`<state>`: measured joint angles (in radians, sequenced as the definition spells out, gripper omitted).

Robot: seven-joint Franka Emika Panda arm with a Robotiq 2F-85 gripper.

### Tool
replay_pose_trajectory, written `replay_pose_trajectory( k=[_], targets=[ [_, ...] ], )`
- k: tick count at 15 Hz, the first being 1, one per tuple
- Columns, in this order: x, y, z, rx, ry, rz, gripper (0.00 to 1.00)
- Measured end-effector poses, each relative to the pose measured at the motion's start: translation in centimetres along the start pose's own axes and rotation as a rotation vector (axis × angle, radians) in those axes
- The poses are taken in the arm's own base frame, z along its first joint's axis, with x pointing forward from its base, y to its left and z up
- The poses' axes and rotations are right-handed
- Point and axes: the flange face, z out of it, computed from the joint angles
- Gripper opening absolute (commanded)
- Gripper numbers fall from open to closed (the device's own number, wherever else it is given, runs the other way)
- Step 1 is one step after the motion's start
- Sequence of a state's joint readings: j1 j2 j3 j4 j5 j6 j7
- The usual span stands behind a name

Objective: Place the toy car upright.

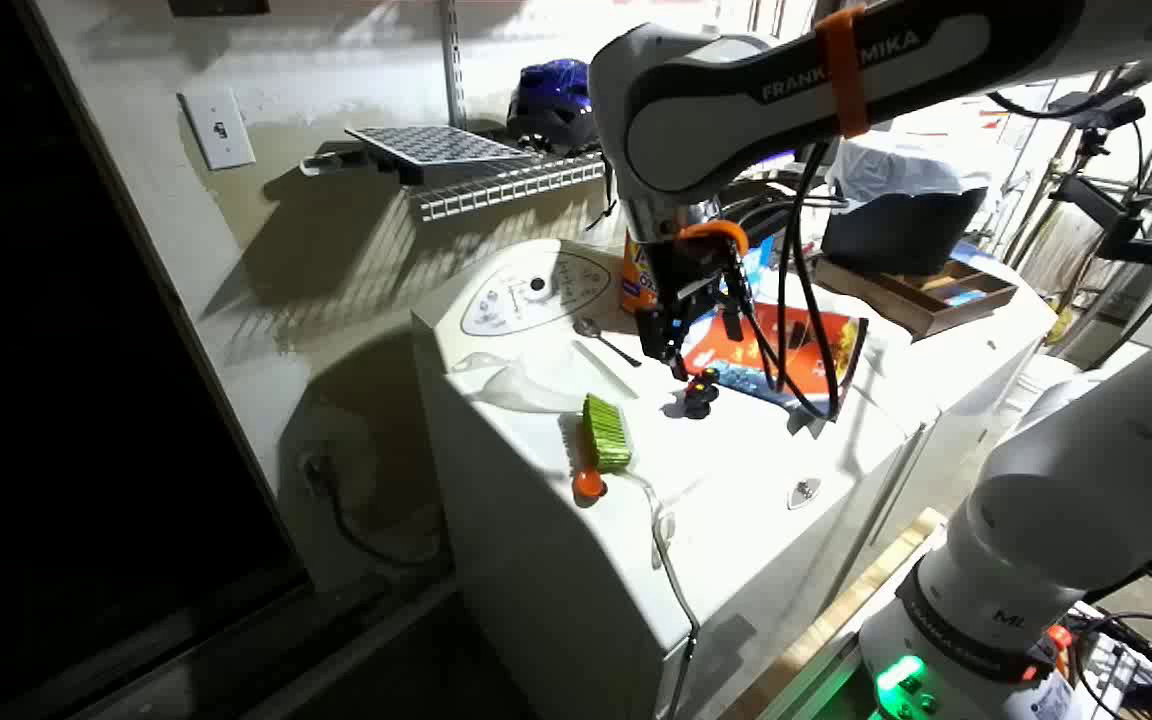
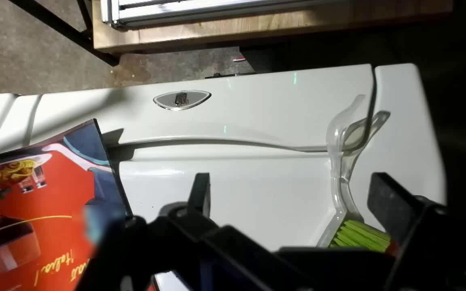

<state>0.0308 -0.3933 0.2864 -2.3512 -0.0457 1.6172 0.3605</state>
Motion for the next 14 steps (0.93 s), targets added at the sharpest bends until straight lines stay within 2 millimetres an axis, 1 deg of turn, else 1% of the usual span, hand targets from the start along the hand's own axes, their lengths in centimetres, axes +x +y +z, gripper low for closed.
replay_pose_trajectory(
  k=[9,11,14],
  targets=[
    [0.1,0.0,0.0,0.004,0.0,-0.012,1.0],
    [1.1,0.6,0.4,0.02,0.007,-0.042,1.0],
    [3.6,3.2,1.6,0.079,0.01,-0.117,1.0]
  ],
)
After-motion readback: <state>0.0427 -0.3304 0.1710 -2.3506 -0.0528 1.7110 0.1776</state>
